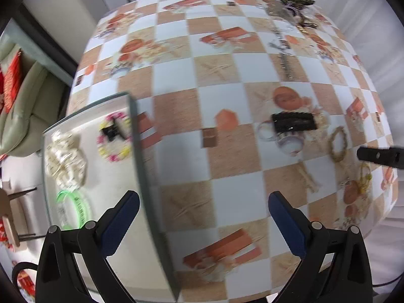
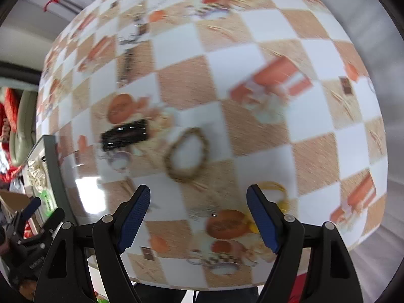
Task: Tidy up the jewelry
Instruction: 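Move both open tools back over the table toward the remaining hair accessories, then grasp the black beaded hair clip with the left tool while the right tool grasps the yellow hair tie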
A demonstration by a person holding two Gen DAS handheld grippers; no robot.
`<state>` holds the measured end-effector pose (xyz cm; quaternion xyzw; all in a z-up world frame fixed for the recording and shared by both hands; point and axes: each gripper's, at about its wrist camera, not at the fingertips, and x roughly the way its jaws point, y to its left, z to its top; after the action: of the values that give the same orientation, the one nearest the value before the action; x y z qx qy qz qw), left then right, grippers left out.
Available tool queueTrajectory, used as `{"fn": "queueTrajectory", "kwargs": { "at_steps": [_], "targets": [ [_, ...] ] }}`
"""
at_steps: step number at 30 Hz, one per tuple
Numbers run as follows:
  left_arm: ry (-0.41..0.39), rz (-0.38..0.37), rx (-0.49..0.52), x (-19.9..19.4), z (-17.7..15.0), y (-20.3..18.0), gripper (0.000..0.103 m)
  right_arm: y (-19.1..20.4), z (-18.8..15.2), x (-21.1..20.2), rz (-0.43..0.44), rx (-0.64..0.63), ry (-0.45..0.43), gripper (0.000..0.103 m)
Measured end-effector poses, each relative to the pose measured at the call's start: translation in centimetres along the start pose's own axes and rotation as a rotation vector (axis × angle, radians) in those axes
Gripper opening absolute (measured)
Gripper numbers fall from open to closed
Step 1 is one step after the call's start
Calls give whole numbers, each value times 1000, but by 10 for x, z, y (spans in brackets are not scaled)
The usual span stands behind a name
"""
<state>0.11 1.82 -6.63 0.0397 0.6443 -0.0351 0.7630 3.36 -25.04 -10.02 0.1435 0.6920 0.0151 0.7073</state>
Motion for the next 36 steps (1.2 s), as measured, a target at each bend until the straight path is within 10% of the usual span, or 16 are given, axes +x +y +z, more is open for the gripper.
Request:
{"fn": "queueTrajectory", "kwargs": {
  "at_steps": [21, 36],
  "targets": [
    [-12, 1, 390, 49, 60, -97, 103, -81, -25, 7, -41, 117, 44, 81],
    [49, -12, 452, 87, 87, -132, 103, -86, -57, 36, -72, 108, 56, 81]
  ]
}}
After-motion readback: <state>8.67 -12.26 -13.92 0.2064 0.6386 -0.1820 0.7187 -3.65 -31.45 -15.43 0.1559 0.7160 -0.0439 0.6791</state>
